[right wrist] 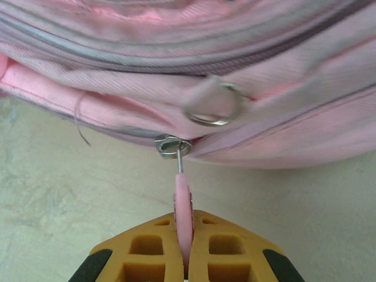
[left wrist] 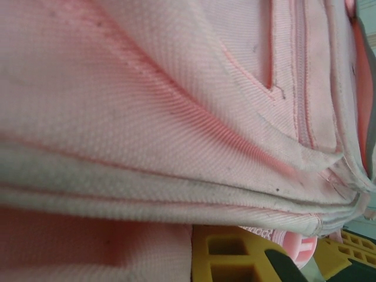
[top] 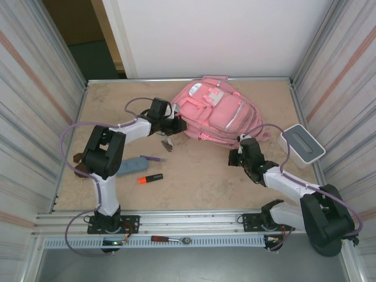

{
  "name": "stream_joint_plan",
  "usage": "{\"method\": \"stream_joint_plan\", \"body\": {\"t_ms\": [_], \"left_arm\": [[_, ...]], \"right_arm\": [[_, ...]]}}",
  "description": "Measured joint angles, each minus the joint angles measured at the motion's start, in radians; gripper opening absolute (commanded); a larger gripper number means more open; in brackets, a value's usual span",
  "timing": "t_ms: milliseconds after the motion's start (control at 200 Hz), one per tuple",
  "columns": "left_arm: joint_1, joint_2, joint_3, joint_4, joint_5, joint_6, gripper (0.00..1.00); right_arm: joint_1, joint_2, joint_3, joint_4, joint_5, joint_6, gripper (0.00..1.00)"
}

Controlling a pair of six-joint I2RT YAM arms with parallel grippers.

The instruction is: Pack books, pencil case, and school supplies into a backpack

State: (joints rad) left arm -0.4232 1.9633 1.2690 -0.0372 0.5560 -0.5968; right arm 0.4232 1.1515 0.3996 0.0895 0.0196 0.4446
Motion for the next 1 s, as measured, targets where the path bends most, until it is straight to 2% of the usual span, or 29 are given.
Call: {"method": "stream_joint_plan", "body": {"t_ms": [105, 175, 396, 616, 777, 887, 1002], "left_arm": [[0.013, 0.016, 0.019, -0.009, -0.002, 0.014, 0.00], [0.018, 0.023, 0.033, -0.018, -0.003, 0.023, 0.05], [0.024, 0.026, 0.051, -0.048, -0.037, 0.100, 0.39], [0.029, -0.072, 0.001, -0.084, -0.142, 0.211, 0.58], [0.030, -0.231, -0.077, -0.084, -0.223, 0.315, 0.65], [0.016, -0.338, -0.148, -0.047, -0.275, 0.409, 0.66], [-0.055, -0.424, -0.238, 0.032, -0.335, 0.558, 0.62]], "right_arm": [[-0.003, 0.012, 0.024, -0.027, -0.048, 0.000, 0.00], [-0.003, 0.022, 0.045, -0.040, -0.071, 0.000, 0.00], [-0.003, 0.078, 0.114, -0.092, -0.130, 0.000, 0.00], [0.003, 0.108, 0.175, -0.162, -0.172, 0.001, 0.00], [0.003, 0.127, 0.212, -0.213, -0.193, 0.000, 0.00], [0.003, 0.133, 0.240, -0.246, -0.218, -0.003, 0.00], [0.002, 0.135, 0.269, -0.278, -0.239, -0.008, 0.00]]}}
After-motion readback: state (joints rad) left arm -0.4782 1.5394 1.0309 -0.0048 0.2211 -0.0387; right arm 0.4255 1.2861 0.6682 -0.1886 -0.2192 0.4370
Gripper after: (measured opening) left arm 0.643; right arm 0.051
